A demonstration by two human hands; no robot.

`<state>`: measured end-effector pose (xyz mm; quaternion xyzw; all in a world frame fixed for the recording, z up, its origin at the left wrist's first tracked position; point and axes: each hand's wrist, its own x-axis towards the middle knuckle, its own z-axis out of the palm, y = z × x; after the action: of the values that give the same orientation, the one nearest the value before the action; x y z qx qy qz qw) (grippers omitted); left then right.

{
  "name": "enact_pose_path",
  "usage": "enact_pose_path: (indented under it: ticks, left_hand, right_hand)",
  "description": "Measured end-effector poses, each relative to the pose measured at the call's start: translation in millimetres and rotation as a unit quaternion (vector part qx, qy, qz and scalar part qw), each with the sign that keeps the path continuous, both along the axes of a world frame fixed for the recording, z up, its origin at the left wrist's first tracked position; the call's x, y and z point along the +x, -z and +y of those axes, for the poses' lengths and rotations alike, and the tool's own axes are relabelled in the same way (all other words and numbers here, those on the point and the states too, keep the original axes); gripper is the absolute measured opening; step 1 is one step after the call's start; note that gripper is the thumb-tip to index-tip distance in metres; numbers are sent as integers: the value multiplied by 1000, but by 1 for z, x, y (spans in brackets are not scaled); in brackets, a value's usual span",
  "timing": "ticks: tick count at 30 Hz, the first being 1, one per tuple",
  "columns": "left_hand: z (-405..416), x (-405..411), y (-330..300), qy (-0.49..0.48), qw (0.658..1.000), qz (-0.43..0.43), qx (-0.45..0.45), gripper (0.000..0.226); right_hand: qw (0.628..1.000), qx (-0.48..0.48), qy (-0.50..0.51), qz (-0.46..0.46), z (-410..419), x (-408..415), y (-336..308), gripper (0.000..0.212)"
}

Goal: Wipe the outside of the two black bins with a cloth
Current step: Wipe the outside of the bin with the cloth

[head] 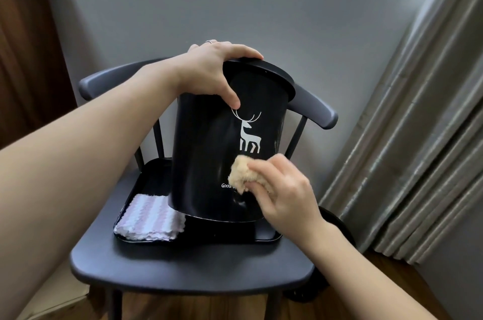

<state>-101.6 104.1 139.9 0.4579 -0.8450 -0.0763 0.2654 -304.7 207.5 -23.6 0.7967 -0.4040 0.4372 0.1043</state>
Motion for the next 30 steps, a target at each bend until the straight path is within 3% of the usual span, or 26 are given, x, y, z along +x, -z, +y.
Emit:
enact_pose_path:
  ticks: [5,11,18,25,30]
  left_hand:
    - [-1,2,1,3,1000,2,10,93]
    - [-2,2,1,-1,1000,1,1,93]
    - [-4,7,1,-2,1000,11,22,92]
    - [-5,9,2,-5,1000,17,19,91]
    - [-7,10,1,-1,999,21,40,92]
  right_hand:
    - [990,6,-60,130,22,-5,21,23]
    - [1000,-11,27,3,0,4,-7,23]
    - [988,14,-60,142,24,-5,23,20]
    - [1000,4,-1,-7,-5,-6,1,23]
    - [995,30,-76,49,9,-13,28,25]
